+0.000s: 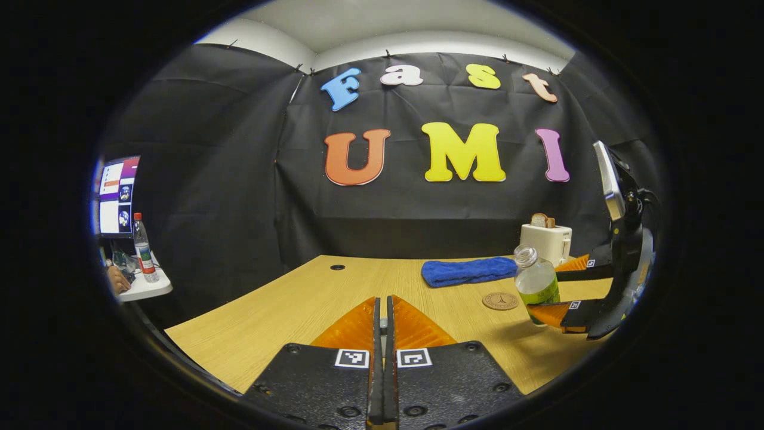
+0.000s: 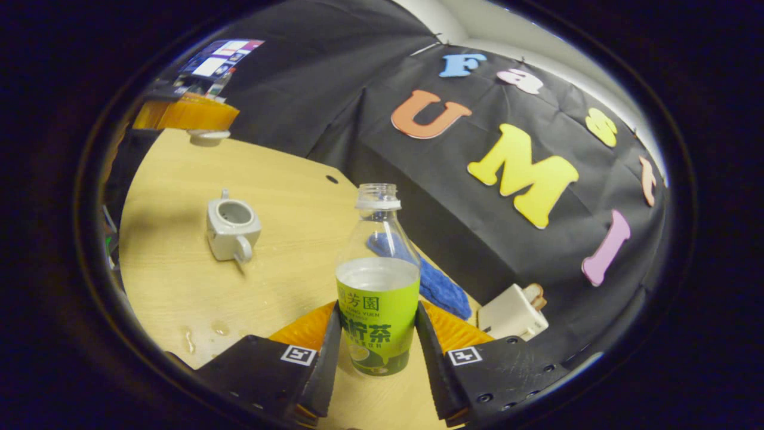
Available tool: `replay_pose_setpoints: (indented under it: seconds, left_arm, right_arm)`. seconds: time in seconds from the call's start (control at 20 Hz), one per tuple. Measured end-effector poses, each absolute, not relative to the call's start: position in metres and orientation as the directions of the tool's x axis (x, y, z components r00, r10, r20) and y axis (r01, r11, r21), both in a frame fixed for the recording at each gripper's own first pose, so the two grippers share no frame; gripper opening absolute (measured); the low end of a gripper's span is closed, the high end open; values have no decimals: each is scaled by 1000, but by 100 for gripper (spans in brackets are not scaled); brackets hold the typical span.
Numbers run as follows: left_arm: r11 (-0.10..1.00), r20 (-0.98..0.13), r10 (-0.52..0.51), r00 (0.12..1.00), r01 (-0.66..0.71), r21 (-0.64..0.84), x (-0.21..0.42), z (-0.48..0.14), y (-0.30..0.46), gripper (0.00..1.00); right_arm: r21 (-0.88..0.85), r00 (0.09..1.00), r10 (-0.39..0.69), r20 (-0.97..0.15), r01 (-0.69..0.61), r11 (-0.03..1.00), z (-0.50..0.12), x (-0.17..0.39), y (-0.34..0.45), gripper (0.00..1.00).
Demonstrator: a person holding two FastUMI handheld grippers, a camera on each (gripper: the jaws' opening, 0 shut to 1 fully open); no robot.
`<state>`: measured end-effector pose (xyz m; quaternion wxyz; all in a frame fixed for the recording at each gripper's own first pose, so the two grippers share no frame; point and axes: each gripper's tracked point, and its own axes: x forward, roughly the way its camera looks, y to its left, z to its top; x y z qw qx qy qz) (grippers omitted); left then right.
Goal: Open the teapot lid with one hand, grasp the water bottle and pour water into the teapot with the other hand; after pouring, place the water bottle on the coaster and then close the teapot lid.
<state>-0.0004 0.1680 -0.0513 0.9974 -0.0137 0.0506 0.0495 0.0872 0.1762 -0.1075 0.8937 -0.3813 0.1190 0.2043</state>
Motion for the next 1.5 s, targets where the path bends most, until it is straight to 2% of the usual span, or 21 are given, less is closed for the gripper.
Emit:
replay_pose_setpoints:
  seconds: [0.2, 0.55, 0.75, 0.95, 1.3, 1.5]
  left_arm:
    - [998, -94, 50, 994, -52, -29, 0, -57, 170, 3]
    - [995, -113, 86, 990, -92, -50, -2, -70, 197, 2]
    - [995, -131, 79, 988, -86, -51, -2, -79, 201, 3]
    - [996, -132, 83, 988, -88, -26, -4, -78, 206, 2]
    - [995, -137, 87, 987, -91, -26, -9, -83, 216, 3]
    - [996, -140, 82, 987, -87, -27, -9, -83, 216, 3]
  right_arm:
    - [-730, 883, 288, -370, -468, 498, -113, 87, 195, 66]
    - [-868, 905, 291, -312, -395, 299, -106, 93, 223, 66]
    - [-906, 910, 277, -308, -369, 206, -106, 90, 225, 65]
    - [-959, 928, 287, -237, -271, 84, -106, 98, 236, 66]
    - [-984, 929, 326, -178, -171, -50, -104, 97, 250, 65]
    - [-981, 928, 324, -182, -147, -130, -106, 100, 251, 65]
